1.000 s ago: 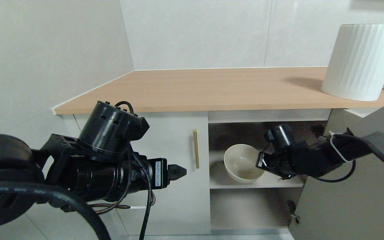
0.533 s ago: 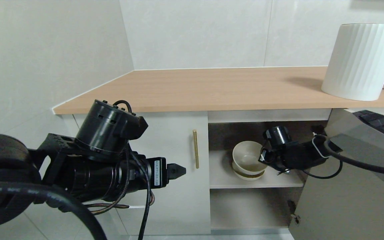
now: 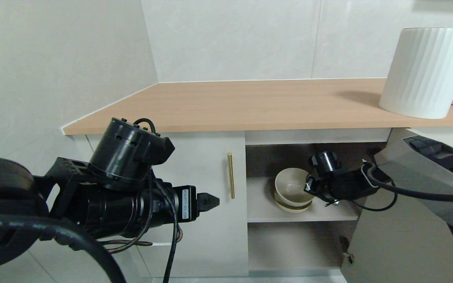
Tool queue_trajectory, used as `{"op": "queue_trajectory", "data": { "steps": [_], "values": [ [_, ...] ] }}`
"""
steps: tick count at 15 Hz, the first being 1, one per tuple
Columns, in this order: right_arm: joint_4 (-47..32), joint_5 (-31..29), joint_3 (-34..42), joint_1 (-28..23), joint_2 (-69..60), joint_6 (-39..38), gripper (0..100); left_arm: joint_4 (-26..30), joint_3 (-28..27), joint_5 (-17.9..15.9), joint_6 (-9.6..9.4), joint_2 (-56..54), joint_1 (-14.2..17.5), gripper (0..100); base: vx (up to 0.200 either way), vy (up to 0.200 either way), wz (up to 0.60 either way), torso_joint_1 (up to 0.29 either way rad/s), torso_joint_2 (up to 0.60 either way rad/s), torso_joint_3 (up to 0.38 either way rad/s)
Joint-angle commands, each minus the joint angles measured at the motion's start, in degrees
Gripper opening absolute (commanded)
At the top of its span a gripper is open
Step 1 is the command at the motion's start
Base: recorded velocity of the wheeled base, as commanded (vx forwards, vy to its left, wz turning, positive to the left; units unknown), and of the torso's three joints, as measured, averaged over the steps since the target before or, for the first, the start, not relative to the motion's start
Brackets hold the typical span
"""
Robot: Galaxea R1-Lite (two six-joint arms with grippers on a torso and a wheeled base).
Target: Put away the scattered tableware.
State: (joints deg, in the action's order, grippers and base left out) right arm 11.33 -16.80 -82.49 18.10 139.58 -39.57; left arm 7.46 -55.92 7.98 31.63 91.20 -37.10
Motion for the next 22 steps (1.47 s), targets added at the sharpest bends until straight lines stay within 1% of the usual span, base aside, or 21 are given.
{"op": "queue_trajectory", "data": {
  "steps": [1,2,8,10,11,12,14,15,16,17,18,19,20,21,22],
  "values": [
    [0.01,0.01,-0.65,0.00,0.78,0.02,0,0.01,-0.07,0.01,0.01,0.03,0.01,100,0.000,0.000,0.00,0.000,0.00,0.000],
    [-0.08,0.01,-0.91,0.00,0.87,0.02,100,0.01,-0.07,0.01,0.01,-0.06,0.01,100,0.000,0.000,0.00,0.000,0.00,0.000],
    [-0.69,0.10,0.05,0.00,-1.15,-0.24,100,0.01,-0.16,0.01,0.09,-0.93,0.01,100,0.000,0.000,0.00,0.000,0.00,0.000],
    [-0.78,0.98,5.68,0.53,-7.13,-0.07,100,0.01,-0.24,0.19,0.01,-4.01,0.45,100,0.000,0.000,0.00,0.000,0.00,0.000],
    [-0.78,1.42,7.08,0.71,-8.71,0.20,100,0.01,-0.24,0.19,-0.08,-5.07,0.53,100,0.000,0.000,0.00,0.000,0.00,0.000],
    [-1.31,4.58,13.85,2.38,-16.54,2.04,100,0.45,0.20,-0.16,-0.35,-9.64,0.45,100,0.000,0.000,0.00,0.000,0.00,0.000],
    [-2.54,8.45,23.96,4.22,-27.87,5.73,100,1.06,3.10,-0.25,-0.43,-14.29,0.01,100,0.000,0.000,0.00,0.000,0.00,0.000],
    [-3.06,10.91,27.56,4.66,-33.59,8.28,100,1.42,4.59,-0.34,-0.43,-16.84,0.18,100,0.000,0.000,0.00,0.000,0.00,0.000],
    [-3.94,11.96,29.32,5.36,-37.10,9.78,100,1.68,5.47,-0.34,-0.52,-18.25,0.53,100,0.000,0.000,0.00,0.000,0.00,0.000],
    [-6.40,13.28,32.13,5.89,-43.08,10.92,100,2.03,7.23,-0.95,-0.78,-20.45,2.20,100,0.000,0.000,0.00,0.000,0.00,0.000],
    [-8.51,14.51,34.15,6.42,-47.56,11.80,100,2.03,9.07,-1.92,-2.54,-21.59,3.61,100,0.000,0.000,0.00,0.000,0.00,0.000],
    [-10.09,14.95,34.59,7.12,-51.25,12.76,100,1.94,10.65,-3.24,-4.21,-22.03,4.49,100,0.000,0.000,0.00,0.000,0.00,0.000],
    [-12.64,15.04,34.77,9.06,-55.03,12.94,100,1.94,11.62,-4.29,-4.65,-22.56,6.07,100,0.000,0.000,0.00,0.000,0.00,0.000],
    [-16.07,15.13,34.94,11.16,-57.76,12.94,100,1.94,12.15,-5.44,-4.65,-22.91,7.30,100,0.000,0.000,0.00,0.000,0.00,0.000],
    [-17.48,15.13,35.38,12.04,-58.72,12.94,100,1.94,12.32,-5.96,-4.48,-23.08,7.83,100,0.000,0.000,0.00,0.000,0.00,0.000]
  ]
}}
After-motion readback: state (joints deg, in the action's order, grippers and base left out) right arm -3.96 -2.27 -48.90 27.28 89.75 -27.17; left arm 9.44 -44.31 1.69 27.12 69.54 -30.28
